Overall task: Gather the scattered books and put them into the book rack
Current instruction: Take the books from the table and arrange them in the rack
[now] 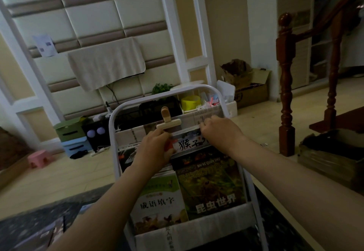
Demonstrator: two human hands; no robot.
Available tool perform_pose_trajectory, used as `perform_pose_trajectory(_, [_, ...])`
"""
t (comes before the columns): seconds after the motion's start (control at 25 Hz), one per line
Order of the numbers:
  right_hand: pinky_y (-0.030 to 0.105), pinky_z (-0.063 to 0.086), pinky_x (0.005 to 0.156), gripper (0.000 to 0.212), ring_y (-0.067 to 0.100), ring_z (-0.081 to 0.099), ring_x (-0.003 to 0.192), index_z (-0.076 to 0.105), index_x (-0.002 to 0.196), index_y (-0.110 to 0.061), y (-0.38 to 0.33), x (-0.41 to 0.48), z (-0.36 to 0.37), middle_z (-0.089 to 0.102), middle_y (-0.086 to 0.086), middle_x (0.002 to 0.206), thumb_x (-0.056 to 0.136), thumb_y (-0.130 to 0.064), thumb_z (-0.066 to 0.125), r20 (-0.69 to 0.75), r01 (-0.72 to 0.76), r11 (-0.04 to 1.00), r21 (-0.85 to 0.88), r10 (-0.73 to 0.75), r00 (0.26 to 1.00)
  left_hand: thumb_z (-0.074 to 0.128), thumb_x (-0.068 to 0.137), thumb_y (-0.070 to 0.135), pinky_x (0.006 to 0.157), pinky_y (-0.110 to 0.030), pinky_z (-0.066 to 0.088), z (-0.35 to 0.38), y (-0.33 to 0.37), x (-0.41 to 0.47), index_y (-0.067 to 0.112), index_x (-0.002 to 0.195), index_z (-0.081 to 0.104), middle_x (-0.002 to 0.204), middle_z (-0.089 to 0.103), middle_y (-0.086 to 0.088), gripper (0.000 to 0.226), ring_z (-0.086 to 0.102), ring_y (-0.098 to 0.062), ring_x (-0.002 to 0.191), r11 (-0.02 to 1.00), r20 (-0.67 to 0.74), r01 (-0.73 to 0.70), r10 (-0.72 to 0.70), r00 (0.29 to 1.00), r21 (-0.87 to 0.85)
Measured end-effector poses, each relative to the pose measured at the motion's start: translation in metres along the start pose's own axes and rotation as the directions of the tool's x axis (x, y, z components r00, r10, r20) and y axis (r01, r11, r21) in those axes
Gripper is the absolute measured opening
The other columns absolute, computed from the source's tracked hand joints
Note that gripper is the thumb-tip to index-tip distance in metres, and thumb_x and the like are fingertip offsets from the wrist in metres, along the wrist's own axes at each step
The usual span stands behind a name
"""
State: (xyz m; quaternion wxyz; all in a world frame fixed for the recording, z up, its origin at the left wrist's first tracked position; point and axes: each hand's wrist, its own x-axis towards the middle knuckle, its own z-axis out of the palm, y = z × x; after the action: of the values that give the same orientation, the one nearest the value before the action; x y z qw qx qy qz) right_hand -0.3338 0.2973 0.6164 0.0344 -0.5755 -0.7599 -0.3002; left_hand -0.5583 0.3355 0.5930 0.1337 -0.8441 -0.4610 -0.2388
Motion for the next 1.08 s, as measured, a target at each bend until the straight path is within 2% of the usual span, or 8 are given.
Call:
perform_pose_trajectory(0.16, [0.039, 0.053, 0.078, 0.028, 0.03, 0.058, 0.108, 0.057, 0.123, -0.004, -0.002, 0.003, -0.002, 0.06, 0.014, 0.119, 0.097, 0.0, 0.046, 0.037, 0.001, 1.0, -0.001, -0.001, 0.999, 0.068, 0.086, 0.038, 0.087, -0.04, 0.05, -0.002, 0.006, 0.0, 0.021, 0.115, 0.062, 0.114, 0.057, 0.004, 0.034, 0.054, -0.019, 0.099, 0.999, 0.015, 0.042, -0.042, 0.999, 0.007])
perform_pose_trajectory(0.32, [0.042, 0.051, 0.085, 0.03, 0.032, 0.055, 0.112, 0.057, 0.125, -0.006, -0.003, 0.005, -0.005, 0.056, 0.014, 0.123, 0.095, -0.003, 0.049, 0.095, -0.045, 0.993, 0.108, 0.035, 0.995, 0.057, 0.094, 0.028, 0.093, -0.038, 0.048, -0.013, 0.007, 0.002, 0.018, 0.122, 0.061, 0.121, 0.057, 0.0, 0.03, 0.055, -0.022, 0.109, 0.999, 0.098, 0.03, -0.028, 0.995, -0.021])
perform_pose_trajectory(0.44, [0.047, 0.043, 0.097, 0.038, 0.034, 0.049, 0.119, 0.051, 0.128, -0.011, -0.011, 0.002, -0.012, 0.049, 0.014, 0.129, 0.092, -0.015, 0.058, 0.152, -0.134, 0.964, 0.229, 0.101, 0.983, 0.053, 0.096, 0.024, 0.1, -0.035, 0.043, -0.03, 0.001, -0.005, 0.017, 0.142, 0.046, 0.135, 0.053, -0.004, 0.047, 0.051, -0.024, 0.121, 0.997, 0.162, 0.03, -0.018, 0.987, -0.072])
perform_pose_trajectory(0.52, [0.049, 0.04, 0.101, 0.04, 0.035, 0.047, 0.121, 0.048, 0.127, -0.013, -0.021, 0.001, -0.022, 0.047, 0.014, 0.129, 0.089, -0.02, 0.06, 0.154, -0.174, 0.929, 0.327, 0.13, 0.98, 0.053, 0.094, 0.026, 0.1, -0.037, 0.044, -0.041, -0.007, -0.016, 0.018, 0.148, 0.039, 0.137, 0.05, -0.004, 0.056, 0.049, -0.025, 0.123, 0.996, 0.173, 0.054, -0.041, 0.984, -0.066])
perform_pose_trajectory(0.68, [0.045, 0.045, 0.099, 0.046, 0.033, 0.048, 0.121, 0.047, 0.131, -0.013, -0.068, 0.005, -0.053, 0.048, 0.014, 0.132, 0.087, -0.02, 0.062, 0.001, -0.059, 0.86, 0.507, 0.068, 0.998, 0.053, 0.095, 0.025, 0.103, -0.038, 0.044, -0.068, -0.034, -0.049, 0.018, 0.143, 0.045, 0.139, 0.053, -0.004, 0.049, 0.05, -0.023, 0.125, 0.991, 0.087, 0.109, -0.103, 0.991, -0.077])
perform_pose_trajectory(0.76, [0.045, 0.046, 0.098, 0.046, 0.033, 0.048, 0.121, 0.048, 0.132, -0.013, -0.103, 0.009, -0.067, 0.048, 0.013, 0.133, 0.088, -0.018, 0.06, -0.05, 0.013, 0.842, 0.539, 0.017, 0.999, 0.054, 0.096, 0.023, 0.102, -0.036, 0.043, -0.08, -0.051, -0.07, 0.017, 0.142, 0.048, 0.137, 0.055, -0.005, 0.047, 0.052, -0.023, 0.123, 0.988, 0.039, 0.141, -0.139, 0.99, -0.062])
perform_pose_trajectory(0.88, [0.041, 0.047, 0.094, 0.043, 0.03, 0.051, 0.115, 0.049, 0.131, -0.013, -0.16, 0.023, -0.083, 0.052, 0.01, 0.125, 0.09, -0.018, 0.057, -0.09, 0.109, 0.83, 0.547, -0.071, 0.993, 0.053, 0.097, 0.024, 0.103, -0.035, 0.042, -0.095, -0.08, -0.107, 0.016, 0.145, 0.045, 0.139, 0.053, -0.005, 0.049, 0.051, -0.023, 0.125, 0.972, 0.036, 0.233, -0.231, 0.972, -0.036])
perform_pose_trajectory(1.08, [0.045, 0.044, 0.103, 0.049, 0.032, 0.046, 0.125, 0.046, 0.139, -0.009, -0.245, 0.043, -0.096, 0.05, 0.012, 0.136, 0.091, -0.009, 0.052, -0.092, 0.182, 0.767, 0.615, -0.16, 0.983, 0.054, 0.096, 0.023, 0.108, -0.036, 0.039, -0.106, -0.139, -0.171, 0.012, 0.143, 0.047, 0.143, 0.051, -0.008, 0.048, 0.048, -0.024, 0.13, 0.942, 0.059, 0.334, -0.333, 0.941, -0.011])
